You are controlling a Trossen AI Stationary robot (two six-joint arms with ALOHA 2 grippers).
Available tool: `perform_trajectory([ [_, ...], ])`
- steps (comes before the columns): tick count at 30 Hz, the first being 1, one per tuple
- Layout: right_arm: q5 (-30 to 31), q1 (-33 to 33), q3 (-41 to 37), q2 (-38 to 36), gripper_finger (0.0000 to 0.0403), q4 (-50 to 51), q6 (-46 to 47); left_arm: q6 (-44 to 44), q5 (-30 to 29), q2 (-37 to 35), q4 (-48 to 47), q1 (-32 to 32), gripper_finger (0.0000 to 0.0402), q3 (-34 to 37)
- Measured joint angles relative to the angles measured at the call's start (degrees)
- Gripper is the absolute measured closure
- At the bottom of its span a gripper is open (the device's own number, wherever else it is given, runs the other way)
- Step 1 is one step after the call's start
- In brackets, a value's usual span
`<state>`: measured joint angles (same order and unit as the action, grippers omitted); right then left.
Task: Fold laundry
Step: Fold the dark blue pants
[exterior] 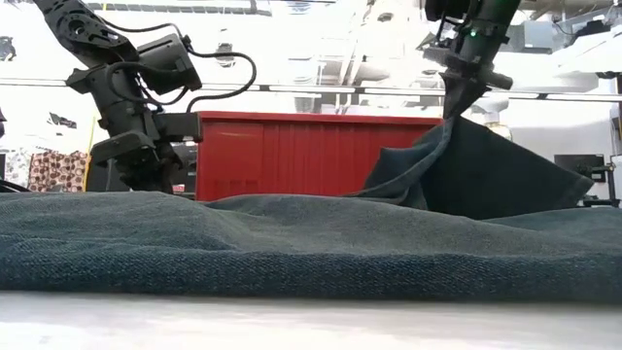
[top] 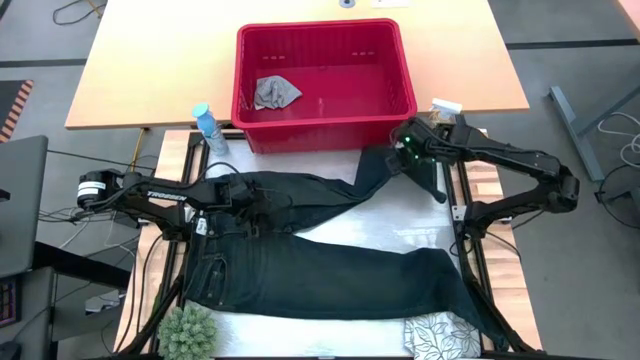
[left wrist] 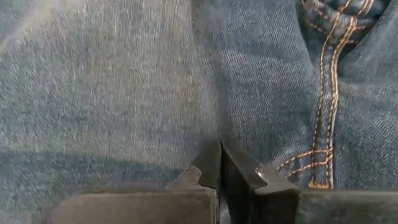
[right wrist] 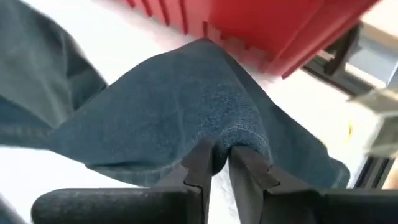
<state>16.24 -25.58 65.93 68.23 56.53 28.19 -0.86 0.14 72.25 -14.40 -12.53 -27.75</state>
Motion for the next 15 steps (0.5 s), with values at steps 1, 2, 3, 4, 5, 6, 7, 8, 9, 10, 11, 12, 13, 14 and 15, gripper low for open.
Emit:
perform_trajectory([
  [1, -0.4, -0.4, 0.0, 0.0, 0.0318, -0.1, -1.6, 0.0, 0.0, 0.0, -0.3, 0.0, 0.0402, 0.0],
  [2, -1.3, -0.9, 0.0, 0.0, 0.0309, -0.3, -2.8, 0.1, 0.0, 0.0, -0.6, 0.0, 0.0401, 0.0],
  [3, -1.9, -1.3, 0.0, 0.0, 0.0300, -0.6, -4.3, 0.1, -0.1, 0.0, -0.8, 0.0, 0.0401, 0.0],
  [4, -2.4, -1.7, 0.0, 0.0, 0.0288, -0.6, -5.9, 0.1, -0.1, 0.0, -0.9, 0.0, 0.0401, 0.0],
  [5, -2.5, -1.9, 0.0, 0.0, 0.0275, -0.3, -8.0, 0.1, -0.1, 0.0, -1.1, 0.0, 0.0401, -0.1],
  [6, -2.7, -1.9, 0.0, 0.0, 0.0263, 0.0, -10.7, 0.2, -0.1, 0.0, -1.3, 0.0, 0.0402, -0.1],
  [7, -3.3, -1.8, 0.0, 0.0, 0.0249, 0.3, -13.9, 0.4, -0.2, 0.0, -1.4, 0.0, 0.0401, -0.1],
  [8, -3.9, -1.4, 0.0, -0.1, 0.0236, 0.8, -17.0, 0.6, -0.2, 0.0, -1.4, 0.0, 0.0401, -0.1],
  [9, -4.2, -0.7, 0.0, -0.1, 0.0223, 1.2, -19.7, 0.7, -0.3, 0.0, -1.4, 0.0, 0.0401, -0.1],
  [10, -4.2, 0.0, 0.0, 0.0, 0.0210, 1.2, -22.5, 1.0, -0.4, 0.0, -1.4, 0.0, 0.0401, -0.1],
  [11, -4.2, 0.8, 0.0, 0.1, 0.0198, 1.2, -25.8, 1.1, -0.5, 0.0, -1.4, 0.0, 0.0401, -0.1],
  [12, -4.2, 1.6, 0.0, 0.3, 0.0188, 1.2, -29.0, 1.1, -0.5, 0.0, -1.4, 0.0, 0.0401, -0.1],
  [13, -4.0, 2.5, 0.0, 0.4, 0.0178, 1.3, -31.9, 1.1, -0.5, 0.0, -1.4, 0.0, 0.0401, -0.1],
  [14, -3.9, 3.4, 0.0, 0.5, 0.0171, 1.3, -34.4, 1.2, -0.5, 0.0, -1.5, 0.0, 0.0402, -0.1],
  [15, -3.9, 4.4, 0.0, 0.5, 0.0166, 1.3, -36.9, 1.6, -0.5, 0.0, -1.5, 0.0, 0.0401, -0.1],
])
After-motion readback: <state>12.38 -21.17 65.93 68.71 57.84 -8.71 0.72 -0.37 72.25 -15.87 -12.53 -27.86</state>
